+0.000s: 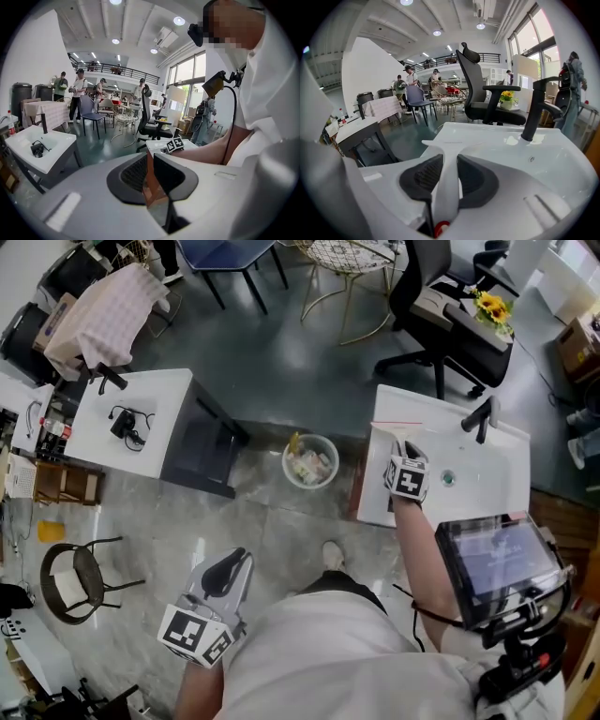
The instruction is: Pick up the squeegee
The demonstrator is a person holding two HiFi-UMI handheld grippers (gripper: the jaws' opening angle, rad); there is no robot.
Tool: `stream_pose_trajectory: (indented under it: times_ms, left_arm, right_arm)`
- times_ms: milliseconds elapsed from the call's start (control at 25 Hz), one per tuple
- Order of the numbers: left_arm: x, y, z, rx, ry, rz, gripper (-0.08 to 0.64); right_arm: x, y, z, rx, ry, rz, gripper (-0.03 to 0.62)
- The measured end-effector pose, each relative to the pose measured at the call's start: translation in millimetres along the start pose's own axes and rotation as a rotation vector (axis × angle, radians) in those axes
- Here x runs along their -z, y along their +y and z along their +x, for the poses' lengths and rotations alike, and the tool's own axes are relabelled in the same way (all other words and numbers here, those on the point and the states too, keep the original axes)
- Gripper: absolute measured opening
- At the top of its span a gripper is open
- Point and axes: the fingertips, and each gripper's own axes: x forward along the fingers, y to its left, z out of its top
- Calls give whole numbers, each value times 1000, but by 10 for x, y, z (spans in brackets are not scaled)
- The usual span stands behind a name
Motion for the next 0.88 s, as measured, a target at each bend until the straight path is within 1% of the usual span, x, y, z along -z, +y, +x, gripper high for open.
stream_pose_trajectory:
  times_ms: [200,440,640,880]
  left_arm:
    - [53,-22,-166,38,-19,-5,49]
    - [114,-79,-452,85,-55,-7,49]
    - [187,-152,-754,129,-77,1,48]
    - [367,-258,-1109,187,-101,5,48]
  right_arm:
    - [43,95,-327,-14,-17,-20,104]
    - [183,163,-806,-7,-22,-27,103]
    - [279,266,-1322,-14,-40,-25,104]
    - [391,480,-2015,-23,-82,-25,104]
